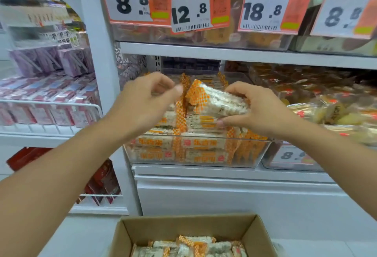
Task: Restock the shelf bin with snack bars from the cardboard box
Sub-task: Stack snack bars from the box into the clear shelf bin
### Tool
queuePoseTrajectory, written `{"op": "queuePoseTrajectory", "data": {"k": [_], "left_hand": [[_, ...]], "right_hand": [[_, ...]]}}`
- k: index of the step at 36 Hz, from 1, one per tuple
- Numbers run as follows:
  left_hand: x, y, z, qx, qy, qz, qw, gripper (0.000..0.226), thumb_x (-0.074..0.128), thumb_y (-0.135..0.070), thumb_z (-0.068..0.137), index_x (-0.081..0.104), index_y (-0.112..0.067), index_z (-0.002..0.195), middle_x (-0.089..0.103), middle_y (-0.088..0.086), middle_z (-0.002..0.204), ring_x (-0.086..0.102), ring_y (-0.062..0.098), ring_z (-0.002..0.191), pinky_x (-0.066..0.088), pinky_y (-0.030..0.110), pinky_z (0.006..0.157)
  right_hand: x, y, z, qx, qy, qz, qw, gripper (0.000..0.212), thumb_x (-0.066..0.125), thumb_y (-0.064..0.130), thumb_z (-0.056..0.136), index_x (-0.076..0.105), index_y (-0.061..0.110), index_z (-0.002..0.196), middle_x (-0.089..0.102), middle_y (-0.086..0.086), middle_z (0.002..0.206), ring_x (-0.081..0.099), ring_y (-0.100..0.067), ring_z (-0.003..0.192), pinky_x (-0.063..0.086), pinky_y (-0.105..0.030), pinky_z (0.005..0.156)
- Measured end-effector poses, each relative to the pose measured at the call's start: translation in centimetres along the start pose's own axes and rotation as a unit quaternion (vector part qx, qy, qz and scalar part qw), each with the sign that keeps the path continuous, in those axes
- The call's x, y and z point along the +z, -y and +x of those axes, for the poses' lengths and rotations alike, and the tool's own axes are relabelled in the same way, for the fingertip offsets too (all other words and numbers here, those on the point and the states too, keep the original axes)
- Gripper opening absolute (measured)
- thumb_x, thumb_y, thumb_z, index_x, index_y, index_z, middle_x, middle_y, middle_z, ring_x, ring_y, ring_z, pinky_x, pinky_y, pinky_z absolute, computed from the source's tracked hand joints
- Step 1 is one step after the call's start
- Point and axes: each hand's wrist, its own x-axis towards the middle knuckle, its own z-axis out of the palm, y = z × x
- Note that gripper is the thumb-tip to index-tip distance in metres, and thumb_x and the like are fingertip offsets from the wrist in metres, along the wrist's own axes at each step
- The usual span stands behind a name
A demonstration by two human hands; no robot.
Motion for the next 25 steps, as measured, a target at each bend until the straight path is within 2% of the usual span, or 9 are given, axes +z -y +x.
{"op": "queuePoseTrajectory", "data": {"k": [2, 3, 5, 8, 12, 15, 17, 20, 25], "left_hand": [[-0.6, 2.0, 0.1, 0.082, 0.036, 0.216, 0.972, 0.056, 0.057, -0.049, 0.096, 0.049, -0.024, 0.145, 0.055, 0.000, 0.145, 0.055, 0.019, 0.127, 0.043, 0.037, 0.108], [-0.7, 2.8, 0.2, 0.090, 0.065, 0.267, 0.957, 0.065, 0.054, -0.048, 0.097, 0.037, -0.020, 0.153, 0.044, 0.003, 0.154, 0.045, 0.023, 0.138, 0.035, 0.038, 0.113], [-0.5, 4.2, 0.4, 0.075, 0.104, 0.319, 0.939, 0.070, 0.046, -0.050, 0.101, 0.026, -0.013, 0.158, 0.034, 0.010, 0.160, 0.031, 0.027, 0.146, 0.026, 0.039, 0.118], [0.1, 5.4, 0.5, 0.080, 0.116, 0.399, 0.906, 0.082, 0.016, -0.064, 0.093, 0.032, -0.011, 0.154, 0.039, 0.015, 0.156, 0.036, 0.032, 0.142, 0.026, 0.043, 0.118], [0.4, 6.0, 0.6, 0.089, 0.103, 0.414, 0.900, 0.084, 0.011, -0.061, 0.090, 0.035, -0.012, 0.153, 0.040, 0.014, 0.156, 0.037, 0.032, 0.143, 0.025, 0.044, 0.119], [0.3, 6.2, 0.5, 0.106, 0.105, 0.417, 0.896, 0.092, 0.002, -0.065, 0.086, 0.034, -0.013, 0.154, 0.041, 0.013, 0.155, 0.037, 0.032, 0.143, 0.026, 0.044, 0.118], [0.3, 6.2, 0.5, 0.104, 0.108, 0.416, 0.897, 0.092, 0.000, -0.065, 0.085, 0.032, -0.014, 0.155, 0.040, 0.012, 0.156, 0.037, 0.032, 0.143, 0.026, 0.043, 0.118], [0.4, 6.1, 0.4, 0.100, 0.103, 0.420, 0.896, 0.091, 0.001, -0.064, 0.086, 0.031, -0.014, 0.155, 0.040, 0.011, 0.156, 0.037, 0.031, 0.143, 0.026, 0.043, 0.117], [0.7, 5.9, 0.4, 0.084, 0.110, 0.430, 0.892, 0.080, 0.010, -0.059, 0.092, 0.024, -0.016, 0.158, 0.031, 0.008, 0.161, 0.029, 0.027, 0.148, 0.020, 0.042, 0.120]], "right_hand": [[0.3, -0.2, 1.2, 0.027, 0.006, -0.038, 0.999, 0.079, 0.084, 0.058, 0.066, 0.056, 0.027, 0.133, 0.062, 0.007, 0.127, 0.057, -0.014, 0.112, 0.041, -0.022, 0.081], [0.5, -0.3, 1.9, 0.041, 0.009, -0.056, 0.998, 0.086, 0.083, 0.059, 0.067, 0.053, 0.023, 0.140, 0.059, 0.002, 0.137, 0.055, -0.018, 0.122, 0.041, -0.024, 0.088], [0.6, -0.3, 3.3, 0.062, 0.025, -0.078, 0.995, 0.097, 0.082, 0.061, 0.068, 0.047, 0.018, 0.148, 0.051, -0.002, 0.149, 0.049, -0.023, 0.134, 0.040, -0.029, 0.102], [1.4, -0.7, 4.8, 0.072, 0.063, -0.106, 0.990, 0.100, 0.080, 0.066, 0.068, 0.043, 0.023, 0.151, 0.050, -0.001, 0.151, 0.051, -0.025, 0.135, 0.044, -0.035, 0.108], [2.5, -1.6, 5.8, 0.047, 0.074, -0.165, 0.982, 0.096, 0.071, 0.075, 0.071, 0.035, 0.041, 0.153, 0.048, -0.004, 0.151, 0.048, -0.030, 0.135, 0.048, -0.044, 0.105], [2.8, -2.1, 6.4, 0.026, 0.097, -0.194, 0.976, 0.093, 0.064, 0.078, 0.074, 0.028, 0.047, 0.154, 0.016, 0.003, 0.165, 0.014, -0.029, 0.151, 0.030, -0.047, 0.118], [3.0, -2.3, 7.0, 0.012, 0.130, -0.202, 0.971, 0.101, 0.051, 0.088, 0.070, 0.021, 0.046, 0.157, 0.004, 0.008, 0.168, -0.001, -0.023, 0.155, 0.017, -0.050, 0.124], [3.1, -2.4, 7.6, 0.010, 0.169, -0.214, 0.962, 0.117, 0.024, 0.099, 0.057, 0.008, 0.044, 0.159, -0.001, 0.011, 0.169, -0.009, -0.018, 0.155, 0.008, -0.050, 0.125], [3.2, -1.7, 8.1, 0.052, 0.192, -0.205, 0.958, 0.106, 0.012, 0.096, 0.066, 0.002, 0.046, 0.158, -0.006, 0.016, 0.167, -0.015, -0.015, 0.154, 0.000, -0.052, 0.125]]}}
